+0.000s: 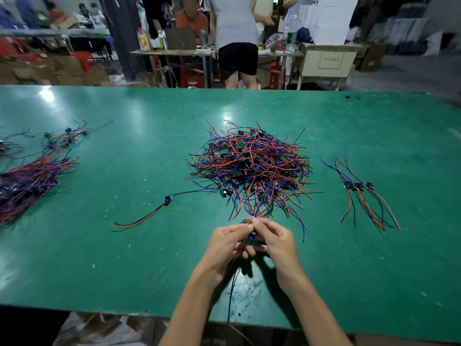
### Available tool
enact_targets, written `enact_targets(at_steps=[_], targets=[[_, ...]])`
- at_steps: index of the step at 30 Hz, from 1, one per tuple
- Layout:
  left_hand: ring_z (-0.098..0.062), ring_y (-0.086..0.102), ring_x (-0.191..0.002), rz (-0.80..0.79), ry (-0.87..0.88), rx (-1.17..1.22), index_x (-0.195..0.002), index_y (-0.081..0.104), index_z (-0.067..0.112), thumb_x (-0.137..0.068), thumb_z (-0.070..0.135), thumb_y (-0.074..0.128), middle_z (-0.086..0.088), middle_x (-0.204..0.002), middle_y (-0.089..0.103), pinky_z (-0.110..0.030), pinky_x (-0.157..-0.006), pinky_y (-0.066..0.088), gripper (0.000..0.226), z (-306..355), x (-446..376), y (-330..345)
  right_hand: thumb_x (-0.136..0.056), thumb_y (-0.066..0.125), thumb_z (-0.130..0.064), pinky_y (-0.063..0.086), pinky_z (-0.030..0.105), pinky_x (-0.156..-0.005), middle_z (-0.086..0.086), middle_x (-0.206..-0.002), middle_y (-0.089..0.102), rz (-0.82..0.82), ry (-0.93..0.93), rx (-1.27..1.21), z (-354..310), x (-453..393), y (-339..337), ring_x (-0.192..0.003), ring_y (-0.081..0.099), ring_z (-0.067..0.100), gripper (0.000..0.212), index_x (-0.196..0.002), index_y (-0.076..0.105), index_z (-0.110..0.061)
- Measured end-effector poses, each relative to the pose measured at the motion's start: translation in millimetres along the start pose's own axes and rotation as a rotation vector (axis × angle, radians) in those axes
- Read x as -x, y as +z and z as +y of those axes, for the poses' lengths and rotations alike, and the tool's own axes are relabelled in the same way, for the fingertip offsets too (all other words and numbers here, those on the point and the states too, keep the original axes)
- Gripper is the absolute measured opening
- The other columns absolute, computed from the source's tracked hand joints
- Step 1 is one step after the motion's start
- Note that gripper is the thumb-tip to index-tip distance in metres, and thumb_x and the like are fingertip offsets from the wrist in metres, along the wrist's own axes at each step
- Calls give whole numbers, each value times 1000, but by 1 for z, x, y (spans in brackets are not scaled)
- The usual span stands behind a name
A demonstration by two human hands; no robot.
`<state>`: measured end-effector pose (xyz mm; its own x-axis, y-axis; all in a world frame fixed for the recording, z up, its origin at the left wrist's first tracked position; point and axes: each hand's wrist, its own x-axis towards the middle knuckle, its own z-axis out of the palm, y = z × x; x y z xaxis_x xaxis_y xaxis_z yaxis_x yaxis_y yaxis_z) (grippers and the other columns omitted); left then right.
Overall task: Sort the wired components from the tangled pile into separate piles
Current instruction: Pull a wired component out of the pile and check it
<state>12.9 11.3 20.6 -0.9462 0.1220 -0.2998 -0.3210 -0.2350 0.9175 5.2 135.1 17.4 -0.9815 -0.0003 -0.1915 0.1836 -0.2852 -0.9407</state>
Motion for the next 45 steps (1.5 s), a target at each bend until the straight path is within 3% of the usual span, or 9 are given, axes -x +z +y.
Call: enact_targets(at_steps=[9, 14, 19, 27, 31, 34, 39, 43, 45], targets=[[-14, 55, -49, 36, 69, -6, -90, 70, 2, -96, 5, 55, -7, -66, 61, -19, -48, 44, 16, -3, -1, 3, -100, 55, -7, 44, 27, -39, 19, -65, 59, 39, -24, 40, 9, -3, 12, -39, 43, 21, 20, -93, 73, -1], [-15, 53, -47, 73, 86, -4, -82, 67, 3, -95, 3, 57, -8, -63, 61, -20, -48, 43, 16, -4, -2, 1, -98, 55, -10, 40, 25, -38, 6, -61, 63, 98, -12, 89, 15, -12, 21, -35, 42, 18, 25, -82, 74, -8], [-14, 53, -46, 100, 100, -8, -77, 73, 8, -90, 5, 63, -9, -62, 63, -19, -46, 42, 17, -6, 1, 0, -92, 56, -17, 41, 27, -47, -8, -74, 74, 223, -42, 230, 10, -24, 27, -48, 50, 18, 27, -75, 77, -22], [-12, 55, -47, 79, 121, -87, -74, 75, 10, -89, 5, 61, -13, -73, 74, -17, -48, 43, 20, -6, 5, 0, -87, 55, -28, 35, 31, -59, -12, -83, 75, 297, -97, 289, -12, -39, 21, -60, 47, 16, 26, -75, 75, -39], [-13, 56, -49, 38, 125, -127, -76, 75, 10, -89, 4, 62, -14, -75, 75, -18, -50, 45, 20, -7, 6, 1, -88, 53, -27, 30, 30, -55, -8, -72, 71, 379, -67, 270, -25, -50, 14, -57, 42, 16, 28, -71, 75, -30], [-13, 57, -50, 17, 121, -141, -71, 76, 14, -88, 5, 63, -15, -76, 75, -19, -52, 46, 23, -8, 7, 1, -92, 47, -23, 26, 25, -47, -4, -86, 74, 399, -1, 191, -34, -58, 9, -54, 37, 14, 32, -75, 74, -25], [-13, 58, -51, -5, 65, -107, -82, 76, 6, -92, 5, 61, -14, -79, 76, -19, -53, 48, 18, -6, 5, -5, -99, 50, -24, 20, 17, -36, 1, -86, 74, 192, 2, 14, -34, -53, -2, -42, 31, 6, 21, -93, 69, -19], [-13, 59, -56, -43, 6, -57, -99, 72, -4, -96, 8, 58, -14, -84, 75, -19, -57, 50, 18, -2, 2, -13, -95, 59, -53, 32, 19, -37, -1, -97, 77, -103, -61, 216, -25, -34, -19, -46, 46, 7, 28, -102, 75, -31], [-13, 58, -55, -89, -24, -65, -101, 73, -3, -96, 12, 60, -16, -86, 74, -19, -54, 49, 20, 1, 1, -12, -92, 65, -54, 37, 21, -40, 0, -98, 77, -247, -57, 309, -17, -22, -25, -53, 55, 11, 27, -104, 76, -32]])
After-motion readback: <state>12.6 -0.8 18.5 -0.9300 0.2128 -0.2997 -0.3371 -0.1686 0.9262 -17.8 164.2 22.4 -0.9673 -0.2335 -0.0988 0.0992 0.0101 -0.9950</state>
